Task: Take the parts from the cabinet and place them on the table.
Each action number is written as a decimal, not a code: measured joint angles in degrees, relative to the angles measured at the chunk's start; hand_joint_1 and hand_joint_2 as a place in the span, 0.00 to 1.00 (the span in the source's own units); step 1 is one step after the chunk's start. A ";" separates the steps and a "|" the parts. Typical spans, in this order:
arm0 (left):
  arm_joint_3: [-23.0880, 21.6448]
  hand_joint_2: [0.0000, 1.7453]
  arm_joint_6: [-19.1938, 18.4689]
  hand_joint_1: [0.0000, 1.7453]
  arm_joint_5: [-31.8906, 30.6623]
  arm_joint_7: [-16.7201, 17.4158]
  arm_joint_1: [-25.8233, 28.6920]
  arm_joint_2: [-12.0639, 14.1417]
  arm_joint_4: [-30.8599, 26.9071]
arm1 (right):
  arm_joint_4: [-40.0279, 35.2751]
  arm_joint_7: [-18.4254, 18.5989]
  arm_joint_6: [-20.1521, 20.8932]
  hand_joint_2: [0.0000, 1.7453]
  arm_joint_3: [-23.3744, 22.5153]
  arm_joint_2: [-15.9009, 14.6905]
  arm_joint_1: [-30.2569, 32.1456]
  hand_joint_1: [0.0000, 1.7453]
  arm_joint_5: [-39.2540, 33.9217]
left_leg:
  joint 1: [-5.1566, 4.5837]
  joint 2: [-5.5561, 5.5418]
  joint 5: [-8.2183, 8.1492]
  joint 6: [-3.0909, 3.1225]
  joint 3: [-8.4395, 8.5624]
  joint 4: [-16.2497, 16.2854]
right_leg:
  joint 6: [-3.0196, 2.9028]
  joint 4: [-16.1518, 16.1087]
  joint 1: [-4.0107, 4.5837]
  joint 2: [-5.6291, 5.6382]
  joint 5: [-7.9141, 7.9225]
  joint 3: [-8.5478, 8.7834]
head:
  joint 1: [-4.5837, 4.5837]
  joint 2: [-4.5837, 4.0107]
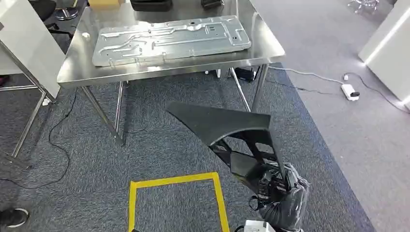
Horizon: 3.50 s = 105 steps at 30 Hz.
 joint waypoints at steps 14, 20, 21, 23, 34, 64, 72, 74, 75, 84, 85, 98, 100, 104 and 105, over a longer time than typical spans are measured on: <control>-1.36 1.00 -0.31 0.00 -1.23 0.44 -0.57 -0.11 0.00 | -0.44 0.18 -0.02 1.00 1.60 -0.59 -3.86 1.00 0.88 | 1.57 -0.23 -3.95 -0.78 8.48 -2.92 | 3.96 1.51 -2.37 -1.16 6.76 -8.25 | -0.06 0.00; -1.55 1.00 -0.79 0.00 -1.88 0.98 -1.26 -0.09 0.00 | -0.15 0.72 0.02 1.00 2.80 -0.87 -6.73 1.00 1.38 | 1.58 -0.08 -4.60 -2.88 9.15 -0.44 | 0.84 1.06 -1.76 -1.05 4.95 -6.69 | -0.22 0.00; -1.66 1.00 -0.90 0.00 -1.99 0.98 -1.47 -0.09 0.00 | -0.09 0.90 0.02 1.00 3.21 -0.87 -7.53 1.00 1.56 | 1.56 -0.06 -4.91 -2.90 7.10 3.30 | 0.40 0.76 -1.71 -1.08 4.66 -6.14 | -0.28 0.00; -1.90 1.00 -1.01 0.00 -2.30 1.14 -1.69 -0.09 0.00 | 0.19 1.03 0.02 1.00 3.89 -0.87 -8.80 1.00 1.79 | 1.52 -0.06 -8.23 -3.13 1.64 11.01 | -0.06 0.69 -1.53 -1.12 4.01 -5.57 | -0.37 0.00; -2.84 1.00 -1.42 0.00 -3.17 1.97 -1.72 0.20 0.00 | 0.59 2.45 0.31 1.00 7.19 -1.03 -13.50 1.00 3.26 | 0.01 -0.24 1.41 0.39 1.37 -2.00 | 1.19 0.86 -0.41 -0.62 0.82 -0.18 | -0.11 0.00; -5.86 1.00 -3.54 0.00 -5.93 4.11 -3.93 -0.46 0.00 | 10.47 10.78 2.75 1.00 15.50 1.79 -29.45 1.00 10.17 | 0.95 0.03 1.58 -1.31 0.85 -2.18 | 2.09 0.49 -0.94 -0.70 1.91 -0.87 | -0.37 0.00; -7.06 1.00 -4.15 0.00 -6.45 4.41 -4.33 -0.55 0.00 | 12.57 11.85 2.80 1.00 16.87 2.34 -31.63 1.00 10.34 | 0.92 -0.35 -0.29 -0.02 4.52 -2.50 | 3.08 15.23 -1.23 -0.93 -3.70 -12.22 | -0.31 0.00; -7.15 1.00 -4.26 0.00 -6.56 4.41 -4.44 -0.59 0.00 | 12.83 12.26 2.80 1.00 17.02 2.49 -32.19 1.00 10.52 | 0.70 -0.45 -1.35 -0.13 6.06 -2.51 | 2.29 7.36 -0.82 -0.92 2.17 -10.18 | -0.30 0.00; -7.21 1.00 -4.31 0.00 -6.58 4.41 -4.42 -0.70 0.00 | 13.00 12.39 2.82 1.00 17.16 2.62 -32.62 1.00 10.67 | 0.72 -0.44 -1.94 -0.21 6.23 -2.74 | 1.31 2.27 -0.44 -0.96 6.69 -8.90 | -0.31 0.00; -8.22 1.00 -4.98 0.00 -6.80 4.63 -5.20 -0.90 0.04 | 14.34 13.38 3.28 1.00 17.90 4.42 -34.72 1.00 11.06 | 0.78 -0.24 -6.13 -3.31 1.73 9.19 | -1.59 -1.27 -0.62 -0.98 5.26 -4.29 | -0.72 0.00; -8.24 1.00 -4.98 0.00 -6.80 4.65 -5.12 -0.90 0.04 | 14.51 13.38 3.28 1.00 17.99 4.48 -34.68 1.00 11.06 | 0.96 -0.23 -8.11 -3.47 -0.78 12.28 | -1.53 -1.26 -0.62 -0.94 4.76 -3.87 | -0.68 0.00; -8.50 1.00 -5.07 0.00 -6.80 4.92 -4.90 -0.74 0.07 | 15.71 14.08 3.02 1.00 18.40 4.74 -35.70 1.00 11.08 | 1.16 -0.04 2.40 -0.51 2.17 -3.33 | 2.09 7.47 -1.05 -0.85 0.57 -3.85 | -0.61 0.00; -8.53 1.00 -5.07 0.00 -6.86 5.03 -4.98 -0.74 0.07 | 15.87 14.32 2.88 1.00 18.42 4.74 -35.85 1.00 11.39 | 1.16 -0.10 1.37 -0.34 3.18 -3.34 | 2.52 14.49 -1.22 -0.84 -2.57 -9.64 | -0.61 0.00; -8.59 1.00 -5.14 0.00 -7.15 5.09 -4.89 -0.74 0.07 | 16.24 15.12 2.88 1.00 18.42 4.74 -36.16 1.00 12.48 | 1.15 -0.44 -1.27 -0.54 6.67 -3.35 | 2.10 9.88 -1.23 -0.86 -0.44 -12.31 | -0.57 0.00; -8.63 1.00 -5.14 0.00 -7.17 5.09 -4.93 -0.74 0.07 | 16.24 15.28 2.91 1.00 18.45 4.74 -36.34 1.00 12.55 | 1.13 -0.47 -2.05 -0.72 7.76 -3.38 | 1.68 5.39 -1.05 -0.86 3.67 -11.43 | -0.59 0.00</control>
